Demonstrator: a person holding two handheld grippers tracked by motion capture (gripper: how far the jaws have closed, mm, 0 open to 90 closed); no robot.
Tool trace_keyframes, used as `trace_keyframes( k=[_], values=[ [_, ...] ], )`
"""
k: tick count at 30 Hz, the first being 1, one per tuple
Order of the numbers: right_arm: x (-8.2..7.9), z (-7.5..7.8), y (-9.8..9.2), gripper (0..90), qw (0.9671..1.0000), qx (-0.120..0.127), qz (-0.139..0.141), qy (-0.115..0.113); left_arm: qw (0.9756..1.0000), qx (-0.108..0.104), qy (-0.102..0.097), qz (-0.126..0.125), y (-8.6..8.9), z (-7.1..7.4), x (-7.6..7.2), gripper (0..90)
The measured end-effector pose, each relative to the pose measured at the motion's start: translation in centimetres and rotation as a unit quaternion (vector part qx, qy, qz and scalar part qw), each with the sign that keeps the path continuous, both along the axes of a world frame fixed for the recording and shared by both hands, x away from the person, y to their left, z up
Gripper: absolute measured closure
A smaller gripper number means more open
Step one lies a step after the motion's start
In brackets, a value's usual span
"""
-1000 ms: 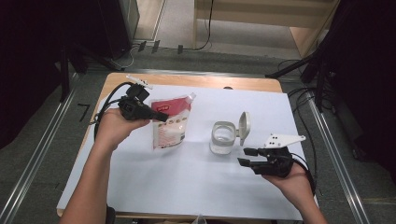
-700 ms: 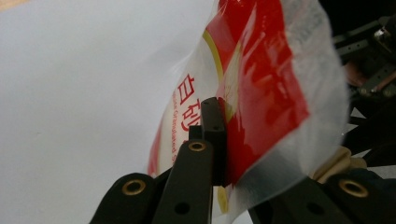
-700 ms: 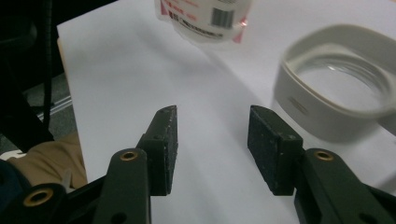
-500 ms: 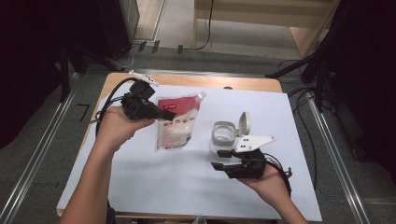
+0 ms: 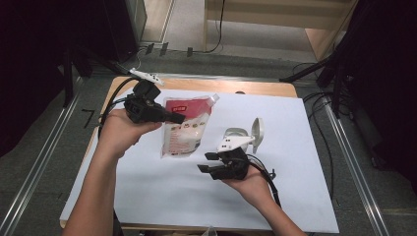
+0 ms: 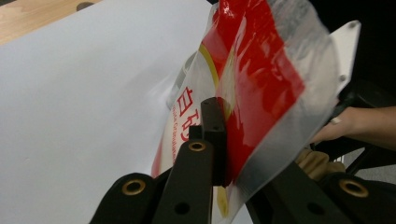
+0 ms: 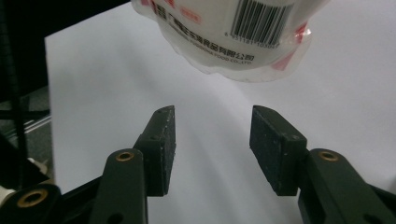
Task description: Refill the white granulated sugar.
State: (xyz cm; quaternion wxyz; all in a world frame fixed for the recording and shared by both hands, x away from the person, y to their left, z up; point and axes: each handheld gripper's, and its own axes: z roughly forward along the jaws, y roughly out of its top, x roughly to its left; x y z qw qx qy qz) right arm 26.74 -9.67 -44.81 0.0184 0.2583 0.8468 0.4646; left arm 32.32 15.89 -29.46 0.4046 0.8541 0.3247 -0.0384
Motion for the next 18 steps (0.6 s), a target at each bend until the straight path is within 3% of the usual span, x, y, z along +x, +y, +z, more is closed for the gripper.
trace_keyframes(
  k=[3,9,14,18],
  values=[
    [0.6,-0.8,1.0,51.3,0.9999,-0.005,-0.013,-0.010,1.0000,-0.008,0.001,0.004,-0.1,0.5,0.0,90.0],
    [1.6,-2.2,2.2,50.9,0.9994,-0.001,-0.034,-0.002,0.9999,-0.013,-0.002,0.004,-0.4,0.9,-0.1,90.0],
    [2.1,-3.0,3.0,49.5,0.9985,0.001,-0.055,0.000,0.9999,-0.004,-0.010,-0.002,-0.9,0.8,-0.3,90.0],
    [2.4,-3.7,3.4,50.1,0.9974,0.013,-0.071,0.001,1.0000,0.003,-0.005,-0.005,-1.2,0.5,-0.3,90.0]
  ],
)
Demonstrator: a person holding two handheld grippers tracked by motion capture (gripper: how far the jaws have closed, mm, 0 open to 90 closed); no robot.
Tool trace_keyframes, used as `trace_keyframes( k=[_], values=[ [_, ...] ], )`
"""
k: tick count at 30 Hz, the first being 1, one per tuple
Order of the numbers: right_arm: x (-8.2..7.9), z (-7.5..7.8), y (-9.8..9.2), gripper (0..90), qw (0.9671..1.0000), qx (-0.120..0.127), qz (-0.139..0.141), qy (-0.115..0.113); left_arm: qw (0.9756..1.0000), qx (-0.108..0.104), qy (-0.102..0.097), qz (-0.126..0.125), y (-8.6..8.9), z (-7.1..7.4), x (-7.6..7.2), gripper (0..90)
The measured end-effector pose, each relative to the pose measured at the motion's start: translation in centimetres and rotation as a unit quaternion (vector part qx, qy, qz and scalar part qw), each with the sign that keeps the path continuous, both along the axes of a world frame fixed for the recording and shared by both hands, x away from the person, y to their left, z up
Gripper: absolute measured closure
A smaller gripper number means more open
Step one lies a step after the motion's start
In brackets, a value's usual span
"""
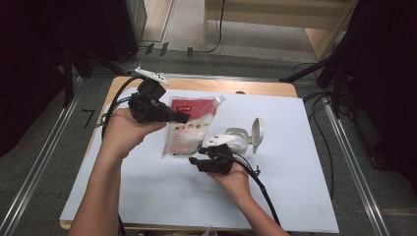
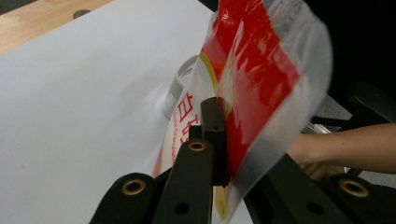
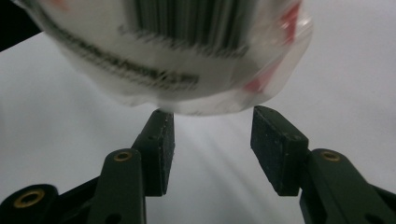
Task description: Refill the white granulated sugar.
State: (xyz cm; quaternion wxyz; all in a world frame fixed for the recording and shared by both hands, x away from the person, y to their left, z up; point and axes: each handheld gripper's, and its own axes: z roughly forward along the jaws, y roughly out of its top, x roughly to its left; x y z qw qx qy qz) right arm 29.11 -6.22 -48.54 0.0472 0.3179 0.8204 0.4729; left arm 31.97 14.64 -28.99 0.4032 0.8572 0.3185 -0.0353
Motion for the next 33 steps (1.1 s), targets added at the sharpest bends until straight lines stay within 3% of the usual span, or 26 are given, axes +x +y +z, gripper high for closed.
trace_keyframes(
  k=[6,12,16,18,21,26,29,33],
  values=[
    [0.3,-0.8,0.7,42.7,0.9991,0.019,-0.036,-0.012,0.9999,-0.007,0.008,0.002,0.0,-0.2,0.0,90.0],
    [0.4,-1.7,1.4,43.4,0.9960,0.038,-0.076,-0.024,0.9995,-0.017,0.025,0.002,0.0,-0.5,0.0,90.0],
    [0.2,-1.9,1.6,47.2,0.9948,0.049,-0.085,-0.026,0.9995,-0.014,0.029,0.010,0.1,-0.8,0.3,90.0],
    [-0.2,-1.6,1.8,50.4,0.9949,0.040,-0.081,-0.046,0.9993,-0.018,0.032,0.011,0.1,-0.9,0.4,90.0],
    [-0.9,-1.5,1.8,51.8,0.9957,0.033,-0.053,-0.069,0.9996,0.002,0.017,0.022,0.1,-0.8,0.3,90.0],
    [-1.5,-0.9,1.5,47.5,0.9972,0.011,-0.004,-0.073,0.9998,-0.001,0.013,0.018,-0.9,-1.2,0.5,90.0],
    [-1.8,-0.6,1.2,43.4,0.9955,-0.012,0.027,-0.090,0.9999,0.004,0.012,0.012,-1.7,-1.6,0.8,90.0],
    [-2.8,-0.2,1.0,42.1,0.9934,-0.018,0.052,-0.101,0.9997,0.014,0.014,0.012,-2.7,-2.1,1.0,90.0]
  ],
)
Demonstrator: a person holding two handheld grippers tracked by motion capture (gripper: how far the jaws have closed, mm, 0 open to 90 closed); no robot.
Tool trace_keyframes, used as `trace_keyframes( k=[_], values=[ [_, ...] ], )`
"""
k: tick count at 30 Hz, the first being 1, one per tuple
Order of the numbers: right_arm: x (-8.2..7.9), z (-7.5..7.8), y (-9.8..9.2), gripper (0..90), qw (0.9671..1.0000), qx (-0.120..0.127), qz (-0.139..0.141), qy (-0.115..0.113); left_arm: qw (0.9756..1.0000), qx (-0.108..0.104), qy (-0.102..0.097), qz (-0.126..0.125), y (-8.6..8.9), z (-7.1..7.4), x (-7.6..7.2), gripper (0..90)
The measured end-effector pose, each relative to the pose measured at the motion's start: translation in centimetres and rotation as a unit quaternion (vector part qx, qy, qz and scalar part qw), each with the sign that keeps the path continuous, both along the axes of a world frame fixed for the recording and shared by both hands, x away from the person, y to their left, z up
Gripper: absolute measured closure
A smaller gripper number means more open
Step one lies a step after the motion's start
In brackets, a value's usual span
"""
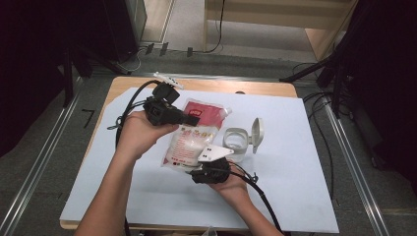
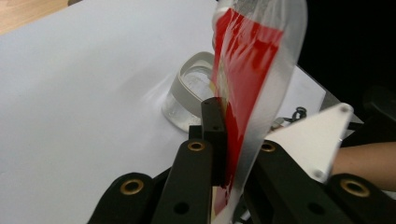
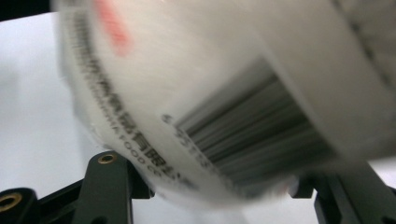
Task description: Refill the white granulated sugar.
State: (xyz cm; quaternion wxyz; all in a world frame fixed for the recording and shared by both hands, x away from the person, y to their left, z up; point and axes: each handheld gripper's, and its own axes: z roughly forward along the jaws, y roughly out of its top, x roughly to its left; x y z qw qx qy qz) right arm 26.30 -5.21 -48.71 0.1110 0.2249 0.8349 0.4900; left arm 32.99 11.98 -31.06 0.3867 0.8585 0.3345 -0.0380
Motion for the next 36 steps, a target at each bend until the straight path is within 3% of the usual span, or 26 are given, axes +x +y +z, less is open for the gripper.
trace_keyframes(
  k=[2,4,6,9,15,18,21,25,28,31,32,33,36],
  values=[
    [-0.6,0.3,0.1,42.3,1.0000,0.000,0.008,-0.006,0.9999,-0.007,0.006,-0.005,-0.2,-0.2,0.1,90.0],
    [-1.0,0.3,-0.1,45.0,0.9998,0.014,0.010,0.011,0.9998,-0.011,0.012,-0.008,-0.1,-0.3,0.2,90.0],
    [-1.2,0.3,-0.4,50.9,0.9994,0.022,0.012,0.025,0.9989,-0.032,0.027,-0.023,0.0,-0.5,0.3,88.4],
    [-1.4,0.1,-0.8,51.4,0.9988,0.030,0.017,0.033,0.9979,-0.032,0.044,-0.033,-0.4,-1.0,0.4,87.0],
    [-1.9,0.6,-1.1,51.8,0.9959,0.056,0.036,0.061,0.9983,-0.024,0.038,-0.036,-1.4,-1.2,0.2,90.0],
    [-2.3,1.1,-1.1,49.6,0.9973,0.055,0.018,0.046,0.9983,-0.042,0.032,-0.024,-1.5,-1.2,0.2,90.0],
    [-2.6,1.5,-0.9,44.7,0.9976,0.048,0.012,0.049,0.9984,-0.044,0.033,-0.016,-1.9,-1.2,0.0,90.0],
    [-2.8,1.4,-0.6,42.8,0.9976,0.046,0.004,0.052,0.9986,-0.034,0.039,-0.014,-2.5,-1.5,-0.1,90.0],
    [-2.9,1.3,-0.7,51.2,0.9966,0.050,0.008,0.064,0.9986,-0.029,0.039,-0.018,-2.7,-1.7,0.0,90.0],
    [-3.0,1.2,-0.8,53.9,0.9940,0.070,0.017,0.082,0.9986,-0.022,0.041,-0.026,-2.8,-1.7,0.0,89.7],
    [-3.1,1.3,-0.9,54.1,0.9932,0.075,0.019,0.087,0.9983,-0.009,0.044,-0.038,-2.9,-1.8,0.0,87.9],
    [-3.1,1.3,-1.0,54.2,0.9920,0.084,0.022,0.091,0.9982,0.001,0.035,-0.049,-3.1,-1.9,-0.2,85.3],
    [-3.1,1.7,-1.3,55.1,0.9880,0.109,0.025,0.107,0.9979,0.009,0.040,-0.049,-3.4,-2.2,-0.2,81.5]
  ],
)
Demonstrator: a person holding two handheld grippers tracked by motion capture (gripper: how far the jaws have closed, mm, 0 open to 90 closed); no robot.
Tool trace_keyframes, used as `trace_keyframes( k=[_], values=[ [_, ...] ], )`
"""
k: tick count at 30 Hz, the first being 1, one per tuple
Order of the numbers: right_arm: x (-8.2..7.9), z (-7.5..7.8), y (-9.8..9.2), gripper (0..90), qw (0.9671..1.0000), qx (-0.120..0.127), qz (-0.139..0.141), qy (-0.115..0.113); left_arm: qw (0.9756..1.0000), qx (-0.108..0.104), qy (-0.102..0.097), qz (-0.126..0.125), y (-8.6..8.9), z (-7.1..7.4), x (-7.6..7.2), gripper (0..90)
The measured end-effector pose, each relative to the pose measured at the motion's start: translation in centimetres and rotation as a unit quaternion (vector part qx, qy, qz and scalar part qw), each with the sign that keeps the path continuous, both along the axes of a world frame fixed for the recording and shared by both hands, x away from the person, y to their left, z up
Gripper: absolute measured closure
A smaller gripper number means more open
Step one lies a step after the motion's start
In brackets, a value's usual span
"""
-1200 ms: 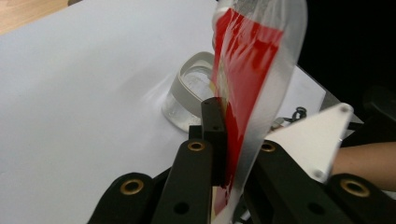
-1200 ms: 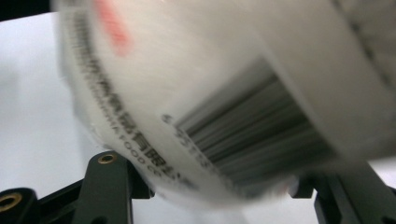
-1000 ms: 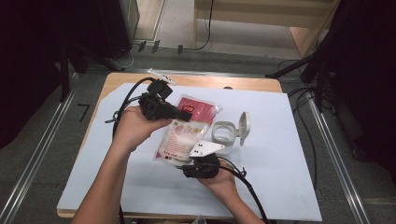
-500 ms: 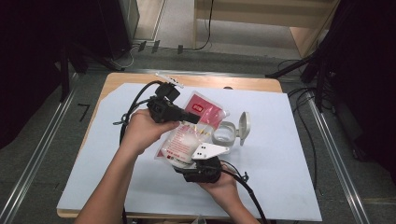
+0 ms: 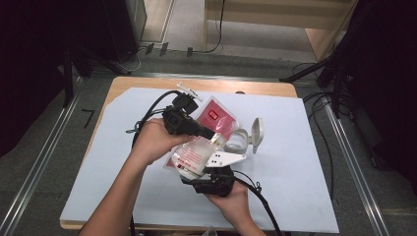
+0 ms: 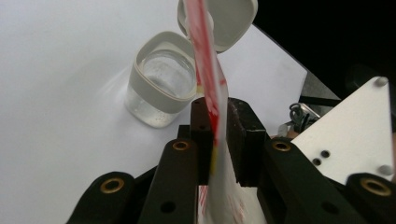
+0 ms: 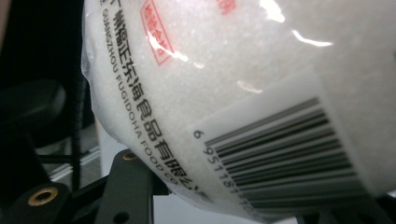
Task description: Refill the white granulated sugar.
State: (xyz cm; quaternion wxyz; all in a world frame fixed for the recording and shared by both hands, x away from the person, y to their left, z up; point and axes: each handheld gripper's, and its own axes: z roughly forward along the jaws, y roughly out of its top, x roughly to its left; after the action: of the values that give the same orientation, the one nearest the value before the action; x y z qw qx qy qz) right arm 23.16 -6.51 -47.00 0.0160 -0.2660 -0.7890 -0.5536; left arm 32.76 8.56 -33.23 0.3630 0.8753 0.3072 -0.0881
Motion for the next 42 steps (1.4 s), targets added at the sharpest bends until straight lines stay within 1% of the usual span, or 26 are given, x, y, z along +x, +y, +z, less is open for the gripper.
trace_keyframes(
  k=[1,2,3,4,5,6,8,9,11,12,14,16,17,18,19,20,22,25,26,27,28,31,34,37,40,42],
  values=[
    [0.0,0.1,-0.1,55.1,0.9999,0.004,0.002,0.010,1.0000,-0.005,0.003,0.002,0.0,-0.1,0.1,81.9],
    [0.0,0.2,-0.2,55.1,0.9999,0.007,0.004,0.014,1.0000,0.000,0.004,0.005,0.0,-0.1,0.1,83.7],
    [0.0,0.3,-0.3,55.1,0.9998,0.007,0.009,0.015,1.0000,0.000,0.005,0.009,-0.1,-0.3,0.1,87.1],
    [0.0,0.4,-0.3,55.0,0.9997,0.005,0.013,0.018,0.9999,-0.001,0.012,0.010,-0.2,-0.4,0.2,89.6],
    [-0.1,0.5,-0.2,54.9,0.9997,-0.002,0.018,0.014,0.9997,-0.004,0.018,0.015,-0.3,-0.6,0.2,89.8],
    [-0.3,0.6,-0.1,53.6,0.9998,-0.014,0.017,0.004,0.9996,-0.005,0.023,0.014,-0.4,-0.7,0.2,90.0],
    [-0.7,0.8,0.3,49.9,0.9994,-0.033,0.008,-0.002,0.9991,-0.008,0.030,0.030,-0.6,-0.9,0.2,90.0],
    [-0.7,0.8,0.3,48.5,0.9995,-0.031,0.001,0.000,0.9987,-0.014,0.034,0.037,-0.5,-0.9,0.2,90.0],
    [-0.6,0.8,0.2,45.6,0.9996,-0.023,-0.012,0.014,0.9978,-0.024,0.037,0.050,-0.4,-1.0,0.3,90.0],
    [-0.5,0.9,0.2,45.3,0.9994,-0.023,-0.018,0.015,0.9975,-0.028,0.042,0.049,-0.4,-1.0,0.3,90.0],
    [-0.6,1.0,0.4,48.9,0.9991,-0.033,-0.025,0.012,0.9977,-0.023,0.042,0.049,-0.6,-1.0,0.2,90.0],
    [-0.5,0.9,0.2,54.0,0.9989,-0.026,-0.024,0.031,0.9983,-0.016,0.037,0.041,-0.8,-1.0,0.1,89.7],
    [-0.5,0.9,0.2,54.9,0.9989,-0.026,-0.021,0.033,0.9984,-0.015,0.038,0.040,-0.9,-1.0,0.0,89.1],
    [-0.5,0.8,0.2,55.5,0.9989,-0.026,-0.019,0.033,0.9988,-0.010,0.039,0.030,-0.9,-1.0,0.1,88.2],
    [-0.6,0.8,0.2,56.4,0.9989,-0.025,-0.014,0.036,0.9990,-0.006,0.036,0.025,-0.9,-1.0,0.1,86.5],
    [-0.7,0.8,0.2,56.9,0.9989,-0.023,-0.014,0.039,0.9990,-0.006,0.041,0.020,-0.8,-0.9,0.2,85.4],
    [-0.8,0.9,0.0,57.7,0.9989,-0.010,-0.012,0.045,0.9988,-0.010,0.046,0.012,-0.7,-0.8,0.2,77.2],
    [-0.9,1.2,-0.2,58.4,0.9990,0.000,-0.011,0.044,0.9987,-0.018,0.048,0.000,-0.3,-0.5,0.2,74.2],
    [-0.9,1.3,-0.3,58.7,0.9988,0.007,-0.012,0.046,0.9984,-0.020,0.052,0.001,-0.3,-0.5,0.2,72.8],
    [-1.0,1.4,-0.4,58.9,0.9986,0.010,-0.010,0.051,0.9975,-0.022,0.068,-0.001,-0.1,-0.5,0.3,71.7],
    [-1.0,1.5,-0.4,59.1,0.9984,0.015,-0.006,0.054,0.9967,-0.017,0.079,0.001,0.0,-0.5,0.4,71.5],
    [-1.2,1.6,-0.4,59.6,0.9981,0.020,-0.001,0.058,0.9959,-0.020,0.087,-0.011,0.5,-0.7,0.5,74.6],
    [-1.2,1.8,-0.6,59.6,0.9976,0.031,0.002,0.063,0.9959,-0.009,0.090,-0.010,0.6,-0.7,0.5,80.0],
    [-1.0,1.9,-0.6,59.4,0.9986,0.016,0.000,0.051,0.9962,-0.006,0.086,-0.004,0.3,-0.7,0.5,85.0],
    [-0.8,1.8,-0.3,56.6,0.9985,0.003,0.002,0.054,0.9963,-0.005,0.085,0.002,-0.1,-0.8,0.4,89.3],
    [-0.6,1.8,-0.3,51.9,0.9984,-0.001,0.003,0.057,0.9958,-0.005,0.089,0.017,-0.2,-0.9,0.4,89.9]
  ],
)
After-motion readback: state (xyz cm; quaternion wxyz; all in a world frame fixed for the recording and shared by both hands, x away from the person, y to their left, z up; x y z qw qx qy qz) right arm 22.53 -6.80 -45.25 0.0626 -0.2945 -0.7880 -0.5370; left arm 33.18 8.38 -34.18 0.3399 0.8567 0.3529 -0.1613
